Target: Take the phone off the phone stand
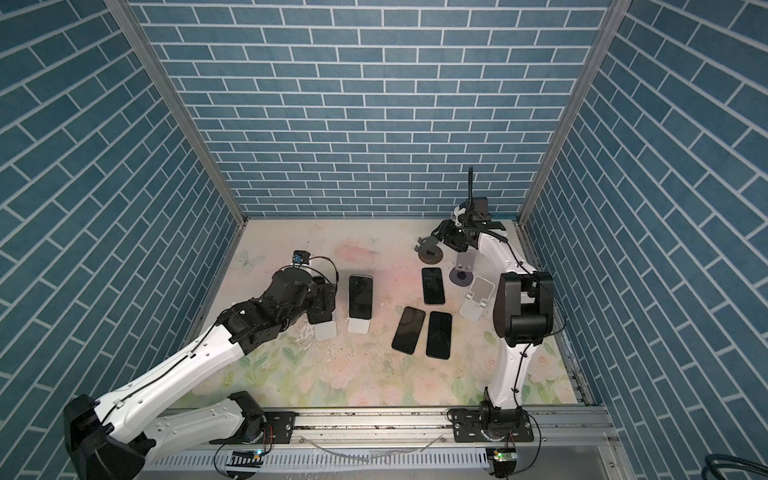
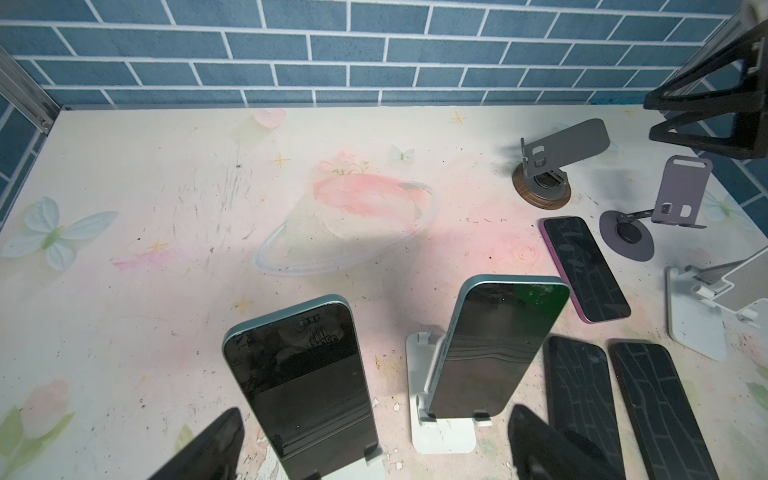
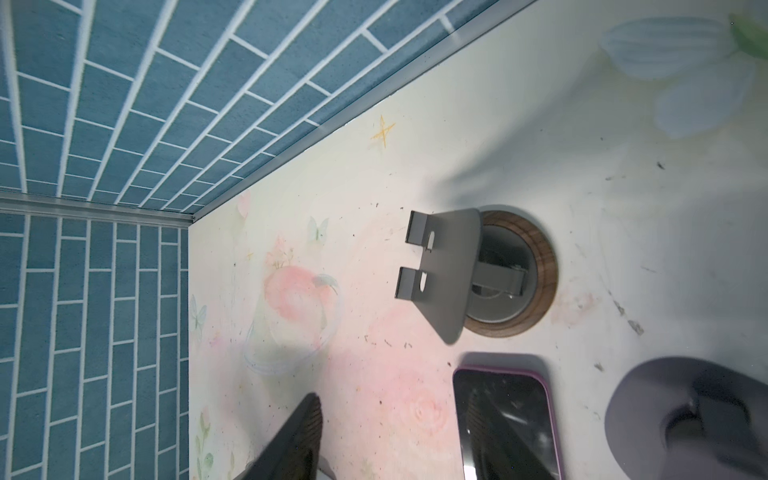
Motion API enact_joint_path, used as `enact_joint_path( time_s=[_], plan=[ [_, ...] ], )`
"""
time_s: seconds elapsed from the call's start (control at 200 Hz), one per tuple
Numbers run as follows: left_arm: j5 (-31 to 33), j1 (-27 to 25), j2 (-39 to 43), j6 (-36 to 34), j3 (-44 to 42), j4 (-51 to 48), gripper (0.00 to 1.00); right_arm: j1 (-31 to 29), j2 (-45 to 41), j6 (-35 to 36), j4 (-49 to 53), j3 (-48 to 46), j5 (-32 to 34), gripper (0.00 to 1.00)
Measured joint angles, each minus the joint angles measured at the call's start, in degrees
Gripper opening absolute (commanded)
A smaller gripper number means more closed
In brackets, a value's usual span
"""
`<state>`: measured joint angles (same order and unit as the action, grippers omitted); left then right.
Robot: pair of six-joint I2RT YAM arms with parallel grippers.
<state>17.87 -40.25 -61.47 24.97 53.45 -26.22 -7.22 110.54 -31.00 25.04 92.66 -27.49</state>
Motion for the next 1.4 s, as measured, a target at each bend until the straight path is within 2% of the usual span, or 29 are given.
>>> enact_joint_path(
  time_s=[0.33, 0.505, 0.855, 1.12, 1.4],
  plan=[
    [-0.5, 0.0, -0.4, 0.0, 0.0, 0.3, 1.0, -1.0, -10.5, 0.0, -0.1, -10.9, 3.0, 0.58],
    [-1.2, 0.0, -1.9, 0.0, 0.7, 0.2, 1.0, -4.6, -14.1, 1.0, 0.8, -14.3, 6.0, 0.58],
    [-0.7, -1.0, -5.7, 0.0, 2.9, -0.2, 1.0, -13.5, -15.4, 3.0, 3.8, -16.3, 12.8, 0.58],
    [0.8, -2.4, -6.5, -0.9, 3.9, 0.0, 1.0, -14.5, -15.5, 3.0, 4.4, -19.5, 14.4, 0.58],
    [3.3, -5.9, -11.1, -2.8, 4.9, 0.2, 1.0, -14.5, -17.9, 3.0, 4.5, -21.0, 15.3, 0.59]
  ],
)
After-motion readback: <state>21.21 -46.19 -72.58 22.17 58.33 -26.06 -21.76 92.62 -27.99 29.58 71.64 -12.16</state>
